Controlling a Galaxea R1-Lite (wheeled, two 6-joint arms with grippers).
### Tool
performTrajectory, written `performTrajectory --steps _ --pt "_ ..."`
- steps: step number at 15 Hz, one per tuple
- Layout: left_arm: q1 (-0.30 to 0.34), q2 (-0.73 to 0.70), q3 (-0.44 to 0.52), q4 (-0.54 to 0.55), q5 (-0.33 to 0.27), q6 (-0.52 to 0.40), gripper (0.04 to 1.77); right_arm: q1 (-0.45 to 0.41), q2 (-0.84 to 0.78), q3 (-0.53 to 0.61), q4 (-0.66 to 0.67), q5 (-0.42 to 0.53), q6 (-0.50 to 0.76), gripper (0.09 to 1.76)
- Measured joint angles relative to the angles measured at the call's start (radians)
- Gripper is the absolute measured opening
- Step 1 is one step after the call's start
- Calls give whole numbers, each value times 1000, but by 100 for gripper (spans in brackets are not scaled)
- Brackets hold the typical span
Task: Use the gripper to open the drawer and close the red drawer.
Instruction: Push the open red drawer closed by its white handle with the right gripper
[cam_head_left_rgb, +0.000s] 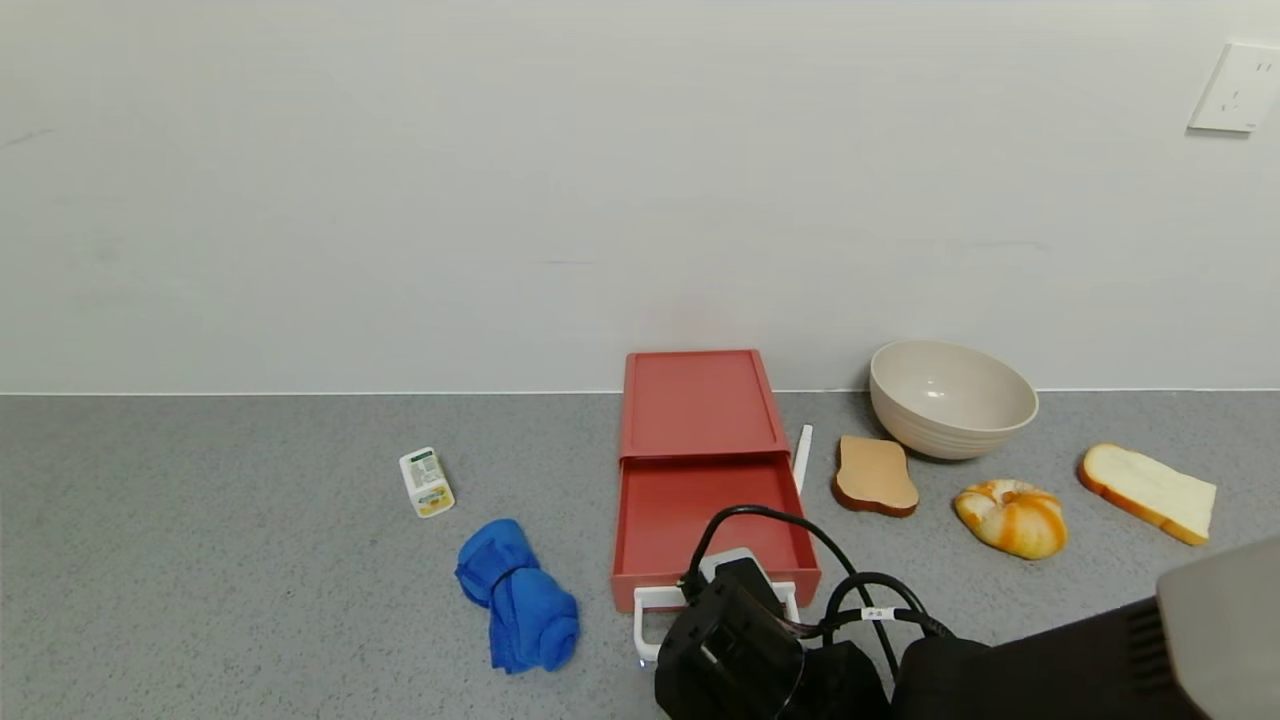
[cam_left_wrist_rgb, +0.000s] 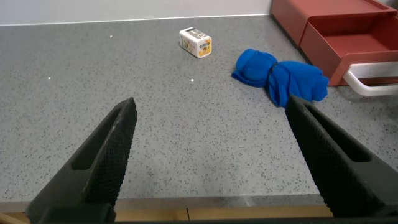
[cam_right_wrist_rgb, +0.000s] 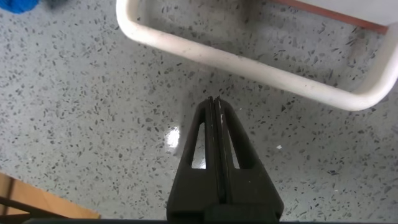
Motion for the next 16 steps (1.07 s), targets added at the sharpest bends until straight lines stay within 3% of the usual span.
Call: performTrajectory --steps 16 --pt "0 0 0 -1 2 0 172 -74 4 -17 -21 0 -53 12"
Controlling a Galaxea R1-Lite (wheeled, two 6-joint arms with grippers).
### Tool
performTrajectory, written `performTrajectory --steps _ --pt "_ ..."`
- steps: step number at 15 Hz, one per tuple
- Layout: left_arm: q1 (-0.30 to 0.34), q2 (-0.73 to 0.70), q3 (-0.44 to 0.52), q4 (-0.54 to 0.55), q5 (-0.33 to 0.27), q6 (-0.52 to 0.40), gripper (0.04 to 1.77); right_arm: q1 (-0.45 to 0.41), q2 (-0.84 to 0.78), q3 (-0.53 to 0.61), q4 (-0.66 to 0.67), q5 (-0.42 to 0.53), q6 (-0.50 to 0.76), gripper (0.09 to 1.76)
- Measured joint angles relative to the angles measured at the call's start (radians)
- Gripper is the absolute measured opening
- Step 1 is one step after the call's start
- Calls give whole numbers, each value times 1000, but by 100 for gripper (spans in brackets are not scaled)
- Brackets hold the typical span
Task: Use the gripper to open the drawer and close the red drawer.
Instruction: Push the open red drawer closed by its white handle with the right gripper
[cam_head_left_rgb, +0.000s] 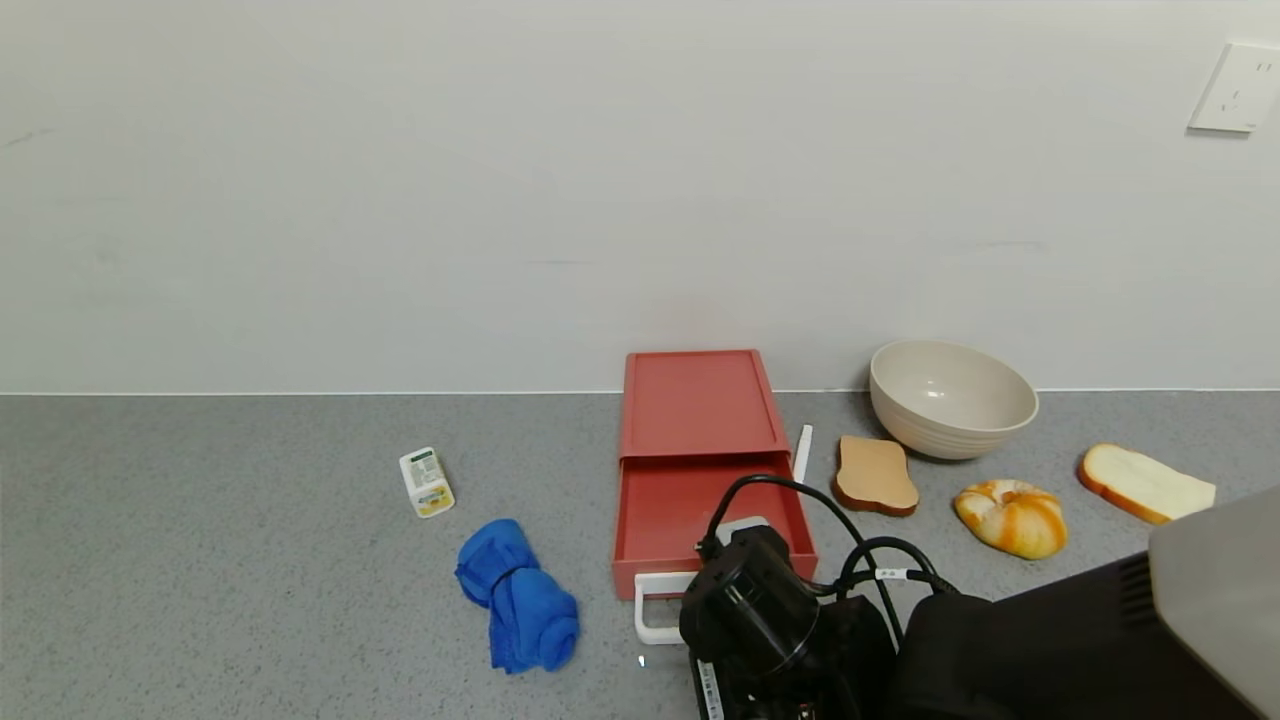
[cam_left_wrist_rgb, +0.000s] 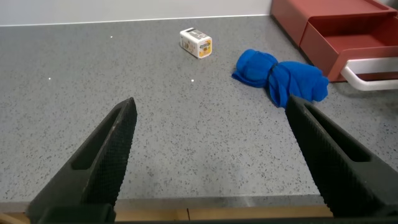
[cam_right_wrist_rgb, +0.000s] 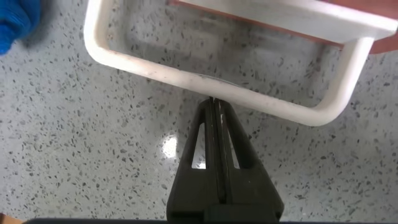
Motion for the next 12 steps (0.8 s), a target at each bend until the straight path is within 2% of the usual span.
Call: performTrajectory --steps 12 --pt "0 0 0 1 0 -1 172 -58 38 -54 -48 8 -61 12"
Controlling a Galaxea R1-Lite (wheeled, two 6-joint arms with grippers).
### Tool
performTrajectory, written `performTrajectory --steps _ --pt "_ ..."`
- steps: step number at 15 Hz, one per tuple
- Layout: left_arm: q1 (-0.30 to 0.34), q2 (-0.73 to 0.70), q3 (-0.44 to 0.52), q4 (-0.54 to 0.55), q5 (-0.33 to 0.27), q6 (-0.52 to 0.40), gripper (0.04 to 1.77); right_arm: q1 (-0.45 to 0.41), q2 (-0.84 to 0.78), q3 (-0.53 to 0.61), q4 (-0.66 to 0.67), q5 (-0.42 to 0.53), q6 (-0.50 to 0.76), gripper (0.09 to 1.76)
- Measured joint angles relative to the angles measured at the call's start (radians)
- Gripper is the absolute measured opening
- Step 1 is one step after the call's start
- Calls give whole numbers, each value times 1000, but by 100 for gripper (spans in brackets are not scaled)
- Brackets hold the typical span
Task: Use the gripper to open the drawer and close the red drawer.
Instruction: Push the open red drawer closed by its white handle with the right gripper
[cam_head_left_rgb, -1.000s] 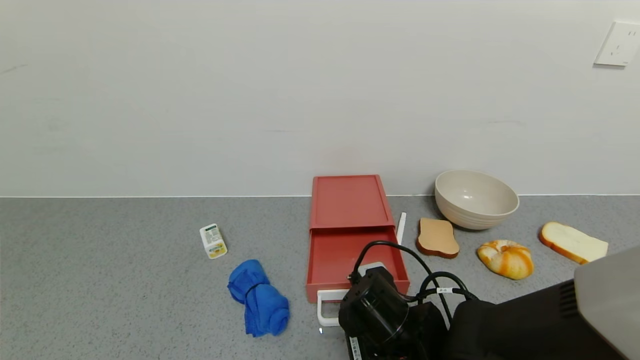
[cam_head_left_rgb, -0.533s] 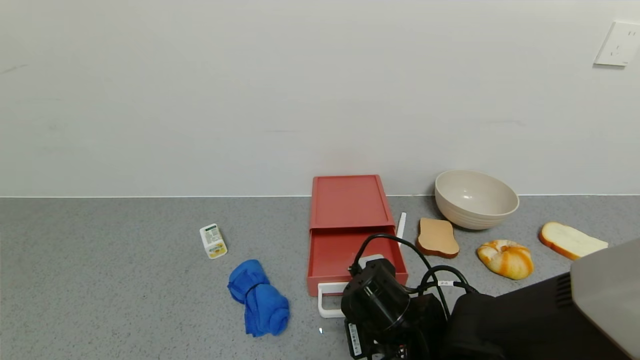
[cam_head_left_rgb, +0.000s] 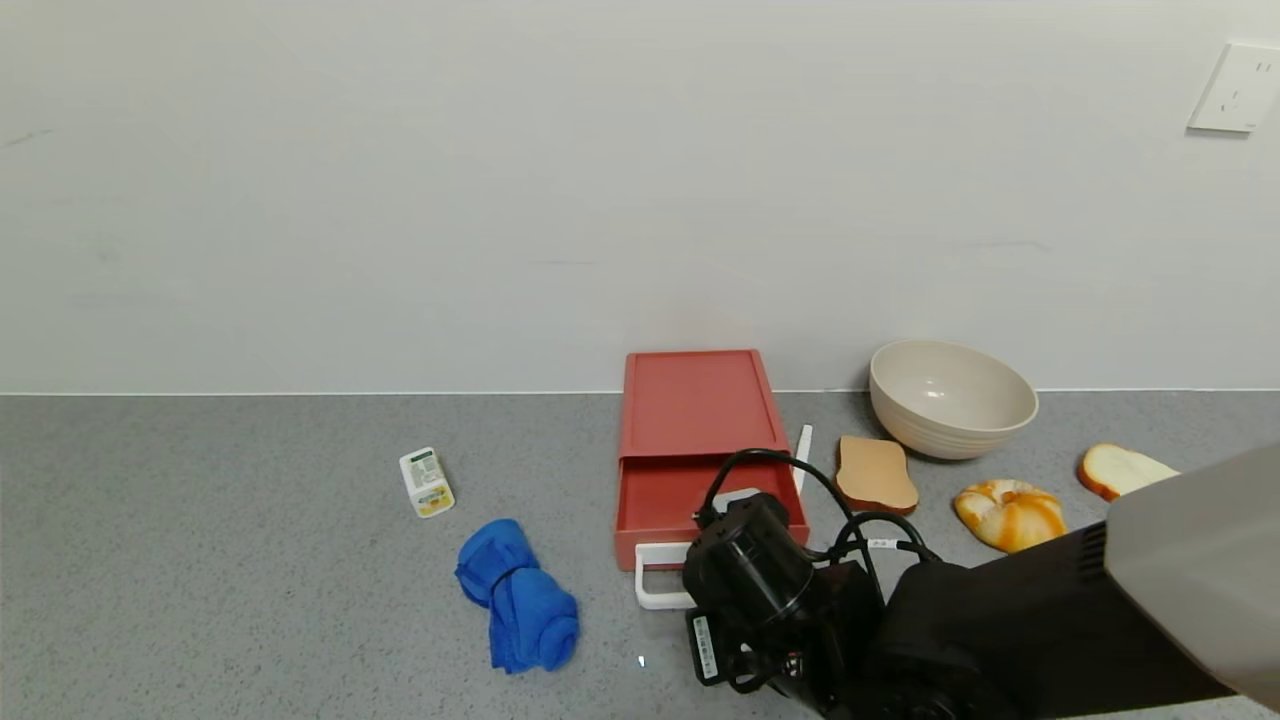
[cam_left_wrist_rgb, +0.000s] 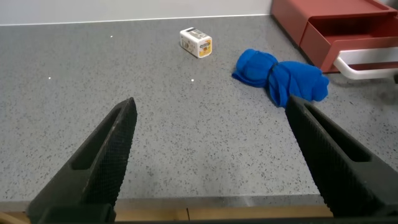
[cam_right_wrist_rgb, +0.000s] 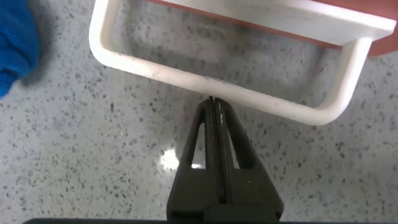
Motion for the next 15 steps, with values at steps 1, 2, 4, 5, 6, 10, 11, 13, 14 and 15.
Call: performTrajectory --steps 1,2,4,5,6,10,11,13,14,15 --pt "0 0 0 0 -1 0 172 -6 6 -6 -11 2 -11 12" --pt "0 0 0 0 -1 0 172 -13 12 -13 -21 1 -23 12" --pt "0 0 0 0 -2 0 172 -25 25 -33 -30 2 -33 12" --pt "0 0 0 0 -1 0 172 -30 31 -44 -31 1 -39 12" --pt "0 0 0 0 -2 0 172 -37 38 -56 -31 1 -43 12" --pt "0 0 0 0 -2 0 172 -59 67 -106 -33 2 -74 12" --pt "0 0 0 0 -1 0 172 -68 75 -117 -38 4 -84 12" --pt "0 0 0 0 -1 1 172 -83 87 -136 -48 32 -100 12" --pt "0 0 0 0 -1 1 172 -89 91 -146 -48 45 -109 12" --pt "0 0 0 0 -1 1 172 -97 97 -157 -49 51 -117 12"
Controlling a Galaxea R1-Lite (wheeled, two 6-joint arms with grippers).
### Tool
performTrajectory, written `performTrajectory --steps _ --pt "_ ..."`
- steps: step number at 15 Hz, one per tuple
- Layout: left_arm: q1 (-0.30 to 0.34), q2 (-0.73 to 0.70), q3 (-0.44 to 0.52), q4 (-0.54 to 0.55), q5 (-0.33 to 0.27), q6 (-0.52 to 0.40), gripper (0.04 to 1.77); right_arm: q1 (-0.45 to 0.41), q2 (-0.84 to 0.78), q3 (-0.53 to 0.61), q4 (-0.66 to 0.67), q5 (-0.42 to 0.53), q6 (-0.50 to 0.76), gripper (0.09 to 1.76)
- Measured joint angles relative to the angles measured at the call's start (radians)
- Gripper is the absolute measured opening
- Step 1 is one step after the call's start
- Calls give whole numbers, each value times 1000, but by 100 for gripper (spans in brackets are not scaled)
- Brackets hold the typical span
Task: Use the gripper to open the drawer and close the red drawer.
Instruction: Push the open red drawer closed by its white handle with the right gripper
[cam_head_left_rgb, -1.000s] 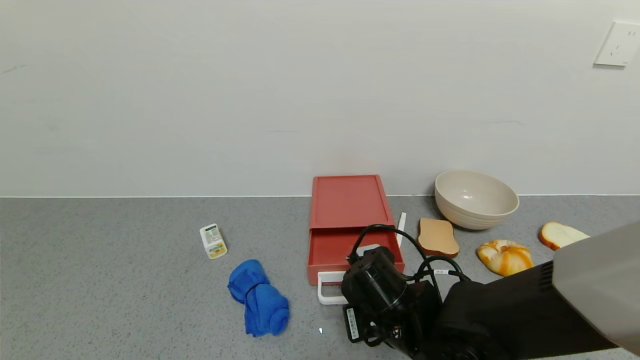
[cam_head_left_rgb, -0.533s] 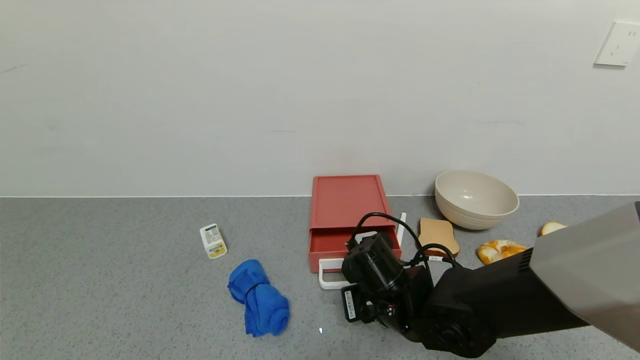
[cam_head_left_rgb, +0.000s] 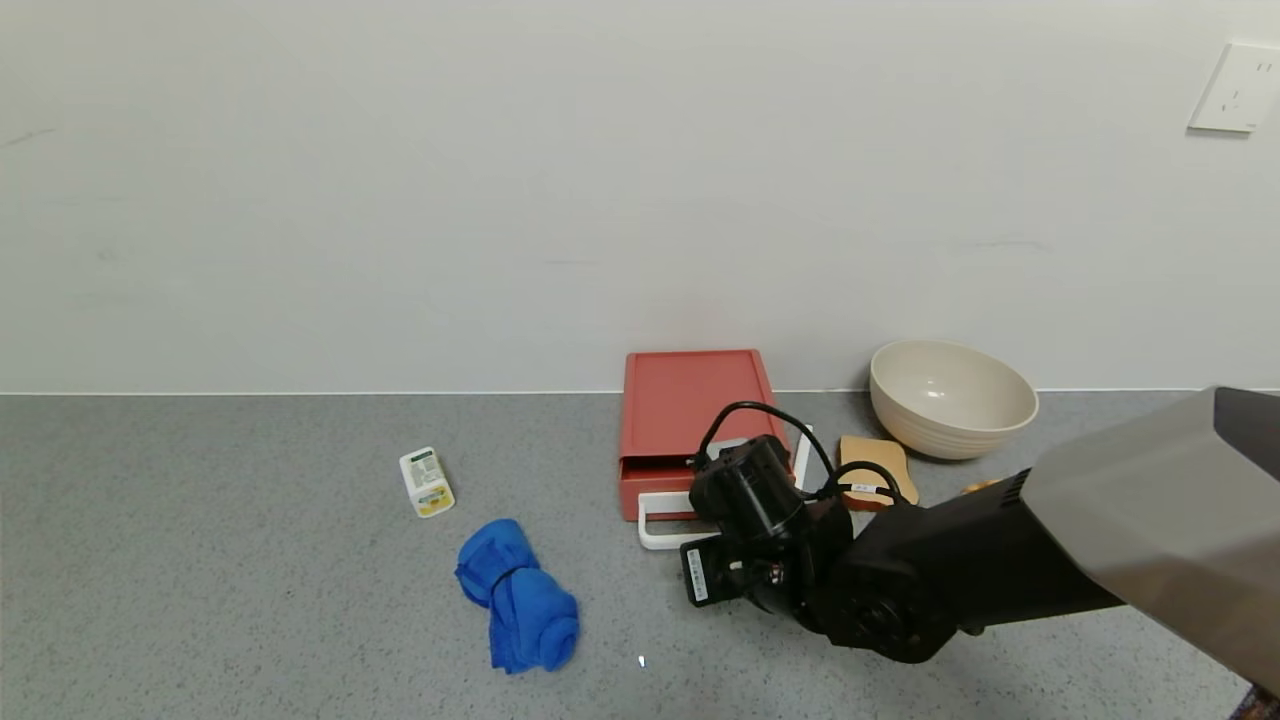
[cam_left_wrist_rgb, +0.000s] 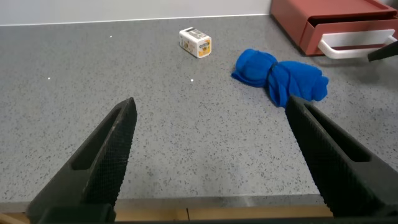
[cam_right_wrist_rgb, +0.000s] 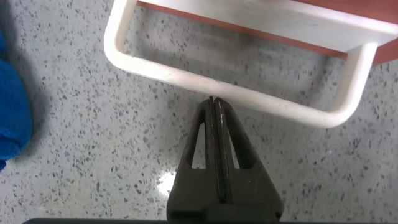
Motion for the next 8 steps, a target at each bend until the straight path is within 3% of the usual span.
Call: performTrajectory --steps 8 --pt "0 0 0 0 -1 1 172 -51 56 -64 -63 61 -84 11"
